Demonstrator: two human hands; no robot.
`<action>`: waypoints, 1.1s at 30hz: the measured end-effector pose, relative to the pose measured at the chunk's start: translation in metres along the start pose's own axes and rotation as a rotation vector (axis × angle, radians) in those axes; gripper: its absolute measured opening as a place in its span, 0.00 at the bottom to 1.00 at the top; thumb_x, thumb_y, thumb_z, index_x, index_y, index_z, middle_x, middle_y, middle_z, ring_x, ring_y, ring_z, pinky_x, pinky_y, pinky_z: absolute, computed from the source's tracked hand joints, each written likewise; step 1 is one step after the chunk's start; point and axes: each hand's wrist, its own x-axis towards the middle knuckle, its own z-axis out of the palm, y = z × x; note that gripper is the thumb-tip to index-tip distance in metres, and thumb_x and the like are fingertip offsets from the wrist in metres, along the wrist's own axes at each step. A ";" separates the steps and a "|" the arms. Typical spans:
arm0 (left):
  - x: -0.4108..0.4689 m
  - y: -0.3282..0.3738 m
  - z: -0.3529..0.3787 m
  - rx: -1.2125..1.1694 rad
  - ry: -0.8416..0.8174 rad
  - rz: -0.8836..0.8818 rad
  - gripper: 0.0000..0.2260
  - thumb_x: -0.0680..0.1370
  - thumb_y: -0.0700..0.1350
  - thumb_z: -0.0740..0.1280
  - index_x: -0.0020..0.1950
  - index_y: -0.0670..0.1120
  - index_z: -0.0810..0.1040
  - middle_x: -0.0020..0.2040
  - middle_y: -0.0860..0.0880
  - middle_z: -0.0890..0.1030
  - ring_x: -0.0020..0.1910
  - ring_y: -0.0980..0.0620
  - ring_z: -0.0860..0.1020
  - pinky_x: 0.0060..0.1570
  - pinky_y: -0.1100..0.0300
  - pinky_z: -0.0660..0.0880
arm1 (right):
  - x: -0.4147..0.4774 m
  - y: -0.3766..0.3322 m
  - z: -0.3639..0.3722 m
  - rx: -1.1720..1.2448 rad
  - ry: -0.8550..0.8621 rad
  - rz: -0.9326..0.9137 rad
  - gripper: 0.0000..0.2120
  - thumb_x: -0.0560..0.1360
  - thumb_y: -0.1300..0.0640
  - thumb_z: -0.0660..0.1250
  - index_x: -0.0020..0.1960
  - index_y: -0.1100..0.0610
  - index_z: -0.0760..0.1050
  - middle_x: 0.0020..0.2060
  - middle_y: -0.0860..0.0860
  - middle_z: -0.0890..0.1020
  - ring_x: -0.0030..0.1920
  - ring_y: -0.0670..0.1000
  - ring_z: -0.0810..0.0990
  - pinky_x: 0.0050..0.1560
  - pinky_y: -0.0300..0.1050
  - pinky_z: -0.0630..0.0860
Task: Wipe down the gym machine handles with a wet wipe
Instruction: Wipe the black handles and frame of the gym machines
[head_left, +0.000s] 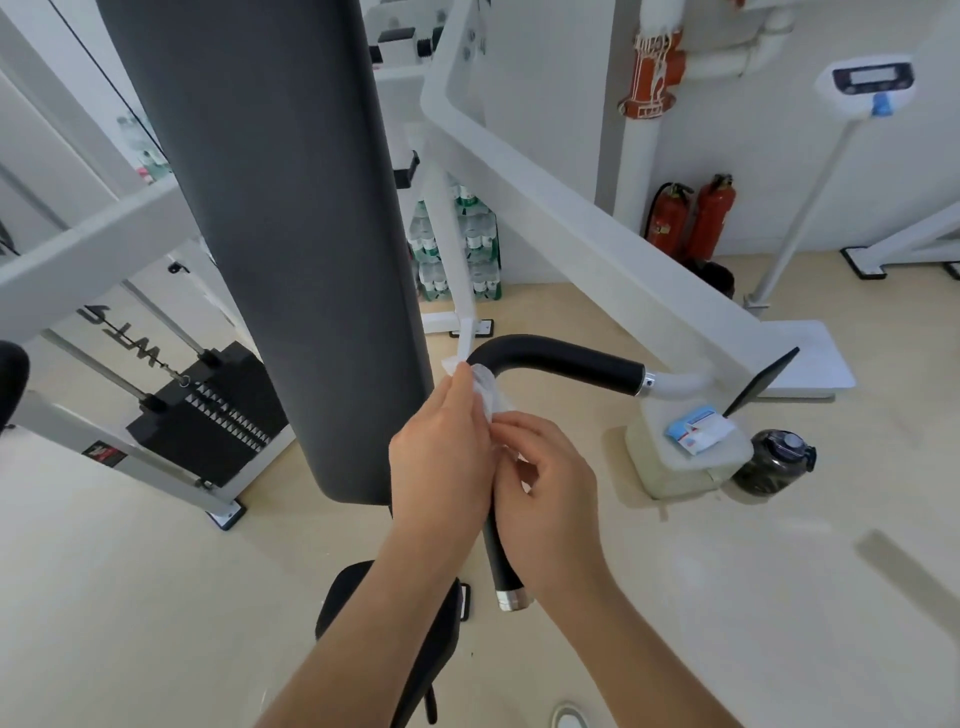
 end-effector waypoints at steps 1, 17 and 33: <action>-0.002 0.001 -0.002 -0.004 -0.037 -0.011 0.07 0.79 0.41 0.62 0.53 0.42 0.77 0.31 0.50 0.75 0.27 0.50 0.73 0.27 0.60 0.65 | -0.001 0.001 0.000 0.025 0.013 0.013 0.10 0.76 0.62 0.66 0.54 0.52 0.82 0.50 0.43 0.81 0.50 0.38 0.78 0.50 0.29 0.74; -0.002 -0.027 -0.016 -0.471 -0.061 -0.132 0.13 0.76 0.37 0.67 0.49 0.55 0.84 0.38 0.59 0.82 0.38 0.62 0.79 0.41 0.70 0.74 | 0.050 0.001 -0.001 -0.252 -0.136 -0.448 0.11 0.74 0.64 0.69 0.56 0.58 0.80 0.51 0.51 0.79 0.47 0.49 0.79 0.47 0.44 0.79; -0.006 -0.032 -0.010 -0.793 -0.118 -0.452 0.16 0.73 0.36 0.71 0.56 0.53 0.79 0.50 0.52 0.82 0.44 0.53 0.82 0.51 0.55 0.80 | 0.086 -0.019 -0.011 -0.518 -0.323 -0.584 0.04 0.73 0.61 0.69 0.41 0.60 0.81 0.40 0.53 0.76 0.32 0.52 0.75 0.34 0.41 0.71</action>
